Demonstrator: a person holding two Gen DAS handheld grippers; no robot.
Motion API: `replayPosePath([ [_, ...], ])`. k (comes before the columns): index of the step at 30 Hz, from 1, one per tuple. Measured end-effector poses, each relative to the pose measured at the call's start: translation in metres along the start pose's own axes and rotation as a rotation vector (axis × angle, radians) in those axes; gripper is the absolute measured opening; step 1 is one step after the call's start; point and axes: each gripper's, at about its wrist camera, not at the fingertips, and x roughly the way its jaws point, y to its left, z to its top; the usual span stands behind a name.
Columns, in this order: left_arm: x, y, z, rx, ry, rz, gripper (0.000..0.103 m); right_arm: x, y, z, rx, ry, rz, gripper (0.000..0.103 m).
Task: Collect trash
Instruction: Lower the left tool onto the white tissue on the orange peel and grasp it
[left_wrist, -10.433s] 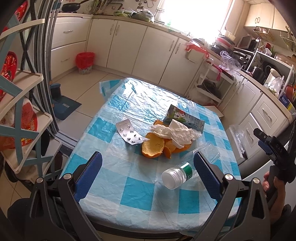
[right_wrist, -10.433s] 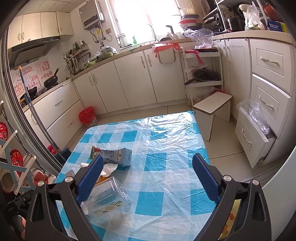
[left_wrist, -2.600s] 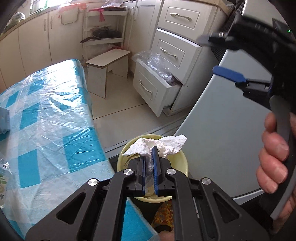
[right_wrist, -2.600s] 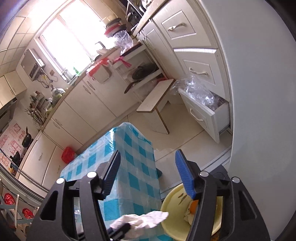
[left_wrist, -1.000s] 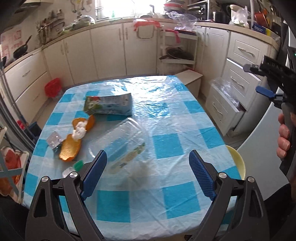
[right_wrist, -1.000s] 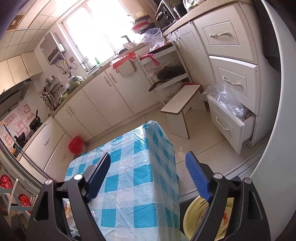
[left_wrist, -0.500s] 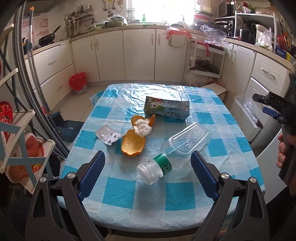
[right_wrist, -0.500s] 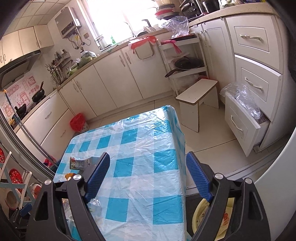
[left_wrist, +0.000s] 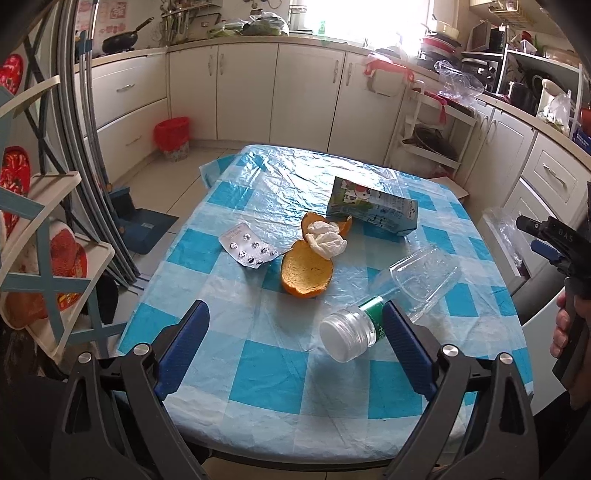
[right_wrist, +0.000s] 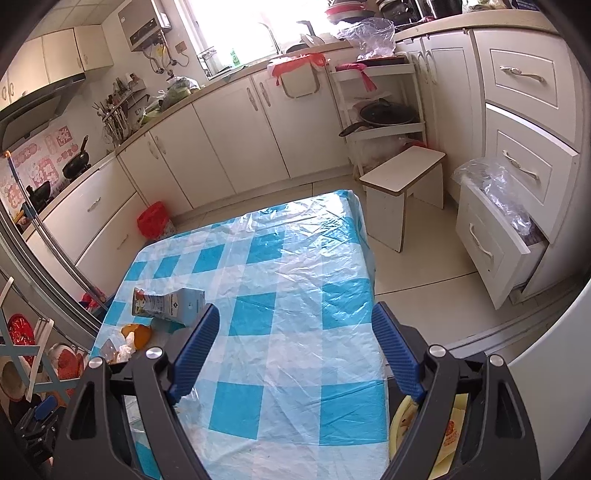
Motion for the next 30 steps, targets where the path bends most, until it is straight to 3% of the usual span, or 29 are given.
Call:
replayPosePath([
  [21,0.01,0.009,-0.004,-0.034,0.025,-0.003,0.091,0.005,0.006,-0.003,-0.019,0.016,0.004,0.083],
  [30,0.019,0.0,0.026,0.035,0.002,0.018,0.092,0.002,0.004,-0.003,-0.008,0.012,0.019,0.083],
])
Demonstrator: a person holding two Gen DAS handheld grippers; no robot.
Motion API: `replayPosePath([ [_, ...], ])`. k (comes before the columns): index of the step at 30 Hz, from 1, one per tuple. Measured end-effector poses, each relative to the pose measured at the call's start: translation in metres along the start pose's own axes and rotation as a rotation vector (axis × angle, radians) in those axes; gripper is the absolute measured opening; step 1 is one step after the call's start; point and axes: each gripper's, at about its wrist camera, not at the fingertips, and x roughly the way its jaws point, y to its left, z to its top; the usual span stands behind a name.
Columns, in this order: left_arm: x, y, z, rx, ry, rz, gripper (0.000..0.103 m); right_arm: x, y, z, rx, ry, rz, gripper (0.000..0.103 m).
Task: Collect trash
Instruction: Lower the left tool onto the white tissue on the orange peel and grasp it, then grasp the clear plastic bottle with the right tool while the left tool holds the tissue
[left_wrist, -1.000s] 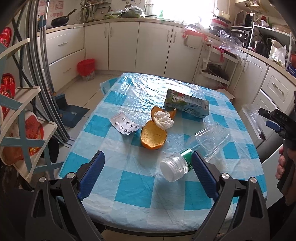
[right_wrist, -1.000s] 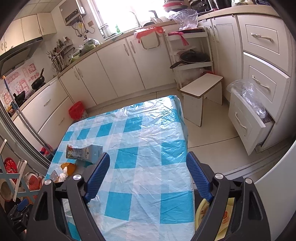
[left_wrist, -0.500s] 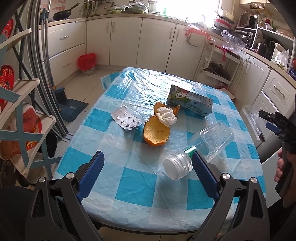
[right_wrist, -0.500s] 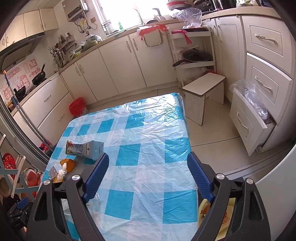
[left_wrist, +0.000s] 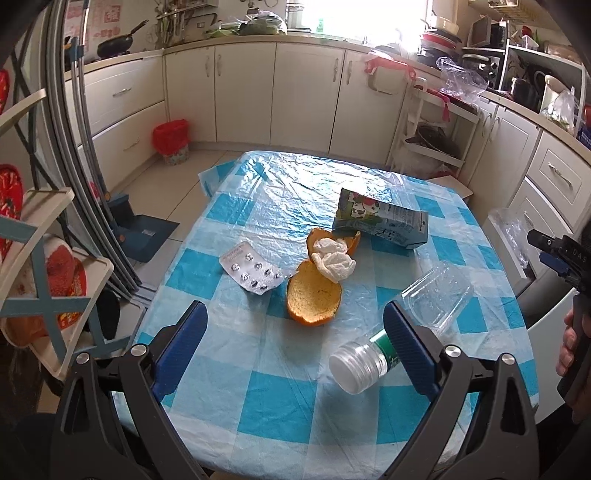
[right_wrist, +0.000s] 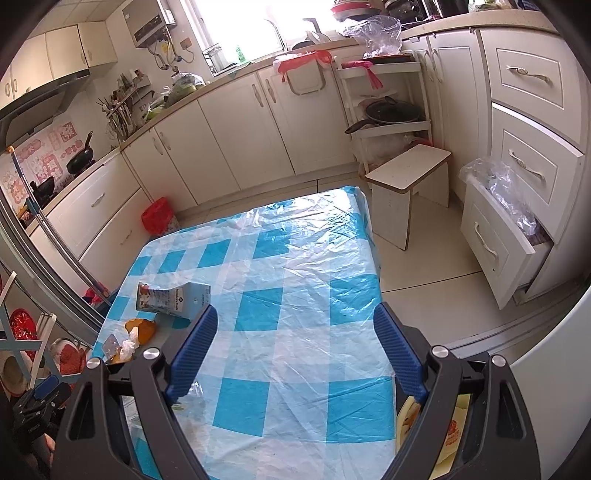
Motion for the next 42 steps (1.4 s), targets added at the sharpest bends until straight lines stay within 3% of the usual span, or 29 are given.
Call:
replayPosePath([
  [13,0.073,-0.049,0.04,0.209,0.087,0.004,0.09,0.002,-0.004,0.001,0.019,0.014,0.026,0.083],
  [15,0.085,-0.054,0.043,0.238,0.113,0.019,0.075,0.003,-0.005,0.002,0.023,0.015,0.028,0.083],
  [19,0.108,-0.054,0.048,0.24,0.174,0.029,0.056,0.004,-0.006,0.003,0.025,0.018,0.031,0.083],
  [24,0.122,-0.054,0.045,0.246,0.223,0.012,0.016,0.006,-0.005,0.003,0.023,0.023,0.036,0.083],
  [29,0.109,-0.051,0.048,0.235,0.189,-0.03,0.012,0.011,-0.003,0.003,0.018,0.034,0.035,0.083],
  [36,0.073,-0.024,0.064,0.115,0.135,-0.149,0.012,0.016,0.003,0.001,0.0,0.05,0.033,0.083],
  [42,0.042,0.004,0.075,0.037,0.068,-0.174,0.013,0.025,0.02,-0.003,-0.053,0.074,0.047,0.083],
])
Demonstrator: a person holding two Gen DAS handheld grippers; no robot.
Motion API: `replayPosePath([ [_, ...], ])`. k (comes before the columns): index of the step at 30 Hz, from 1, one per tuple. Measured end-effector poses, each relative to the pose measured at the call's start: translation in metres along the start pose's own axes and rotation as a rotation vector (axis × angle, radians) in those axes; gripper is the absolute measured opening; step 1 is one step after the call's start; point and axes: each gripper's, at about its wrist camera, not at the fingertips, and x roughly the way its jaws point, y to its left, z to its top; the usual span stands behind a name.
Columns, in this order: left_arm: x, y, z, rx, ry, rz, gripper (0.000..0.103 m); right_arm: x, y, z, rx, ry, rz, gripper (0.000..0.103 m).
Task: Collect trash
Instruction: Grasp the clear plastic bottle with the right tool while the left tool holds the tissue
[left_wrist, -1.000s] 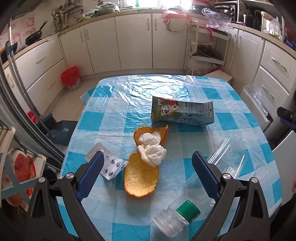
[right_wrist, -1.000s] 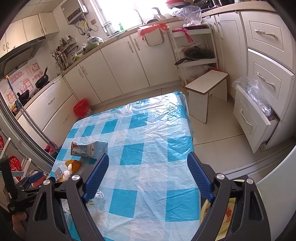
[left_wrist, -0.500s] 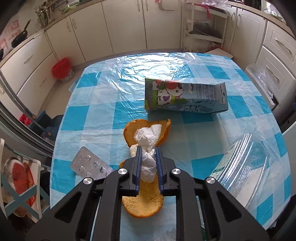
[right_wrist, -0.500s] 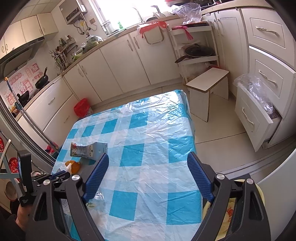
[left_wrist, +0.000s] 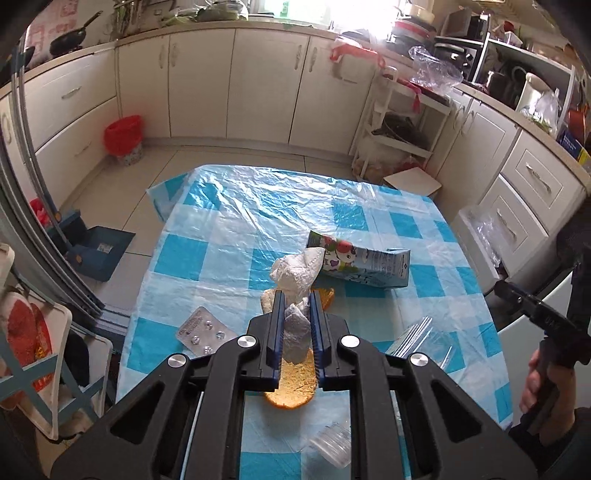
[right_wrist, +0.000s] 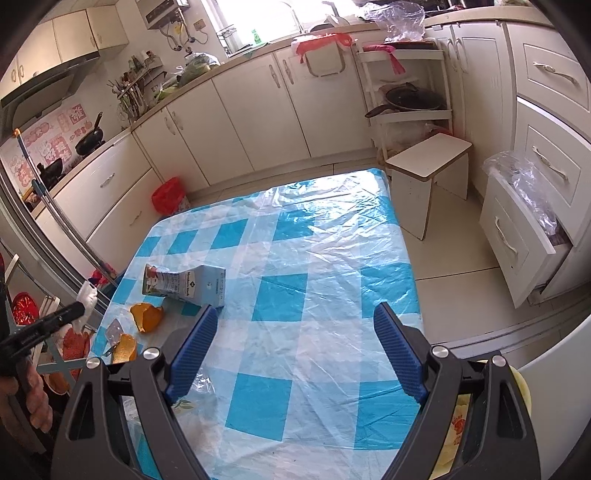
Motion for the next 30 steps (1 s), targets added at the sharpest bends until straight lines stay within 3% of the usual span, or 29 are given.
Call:
replayPosePath([
  [18,-0.024,0.05,-0.006,-0.125,-0.034,-0.046,0.013,0.013,0.101,-0.026,-0.337,0.029,0.14,0.087],
  [26,-0.035,0.06,-0.006,-0.151,-0.047,-0.093,0.013,0.016,0.13,-0.039,-0.471,0.095,0.14,0.088],
  [30,-0.038,0.062,-0.006,-0.155,-0.052,-0.109,0.013,0.015,0.152,-0.046,-0.646,0.155,0.187,0.089],
])
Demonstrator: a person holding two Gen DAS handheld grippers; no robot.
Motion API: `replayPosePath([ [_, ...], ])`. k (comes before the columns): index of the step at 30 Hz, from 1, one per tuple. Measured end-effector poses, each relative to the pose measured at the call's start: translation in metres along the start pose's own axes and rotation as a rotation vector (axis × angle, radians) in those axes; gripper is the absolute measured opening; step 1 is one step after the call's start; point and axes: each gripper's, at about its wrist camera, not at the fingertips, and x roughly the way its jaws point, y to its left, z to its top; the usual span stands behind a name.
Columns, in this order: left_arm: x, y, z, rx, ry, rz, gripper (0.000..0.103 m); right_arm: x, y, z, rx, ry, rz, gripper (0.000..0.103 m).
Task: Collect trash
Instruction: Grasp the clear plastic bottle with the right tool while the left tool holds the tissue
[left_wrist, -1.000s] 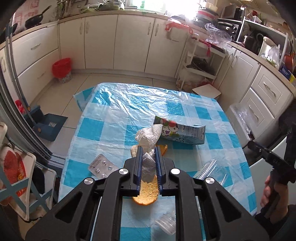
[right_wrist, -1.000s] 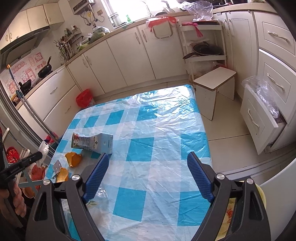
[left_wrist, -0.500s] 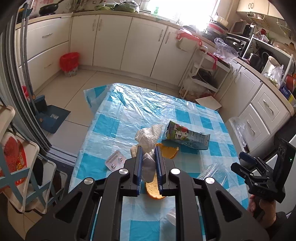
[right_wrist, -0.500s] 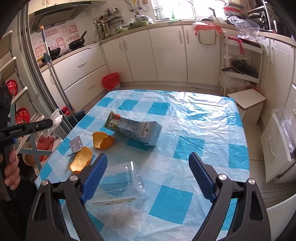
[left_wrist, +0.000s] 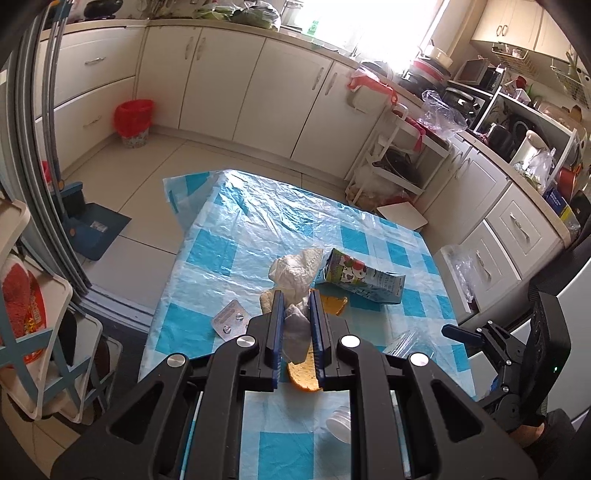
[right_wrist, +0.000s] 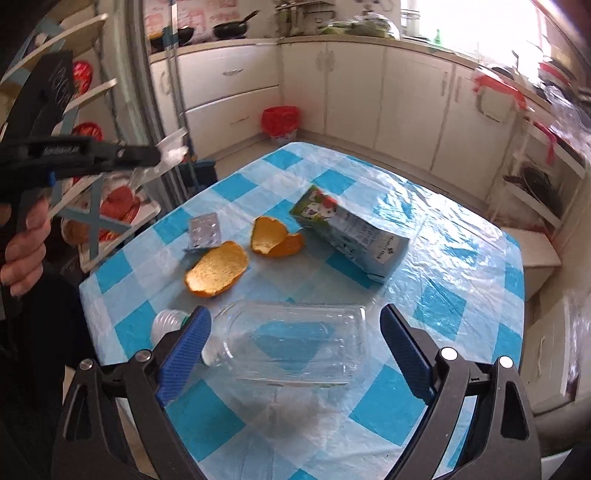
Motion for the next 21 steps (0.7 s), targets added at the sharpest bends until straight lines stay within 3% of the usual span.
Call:
replayPosePath([
  [4,0.0,0.001,0.0,-0.01,0.003,-0.009,0.013,0.009,0.032,0.003,-0.303,0.114,0.041,0.089],
  [8,0.004,0.001,0.0,-0.014,0.013,-0.015,0.013,0.021,0.057,0.001,-0.568,0.194,-0.006,0.089],
  [11,0.007,-0.001,0.0,-0.012,0.019,-0.012,0.013,0.035,0.068,0.0,-0.687,0.229,-0.018,0.089],
  [16,0.013,0.0,0.001,-0.014,0.028,-0.006,0.013,0.063,0.061,-0.002,-0.707,0.305,0.017,0.089],
  [21,0.017,0.002,0.004,-0.019,0.031,-0.002,0.013,0.075,0.039,0.003,-0.538,0.362,0.11,0.088],
])
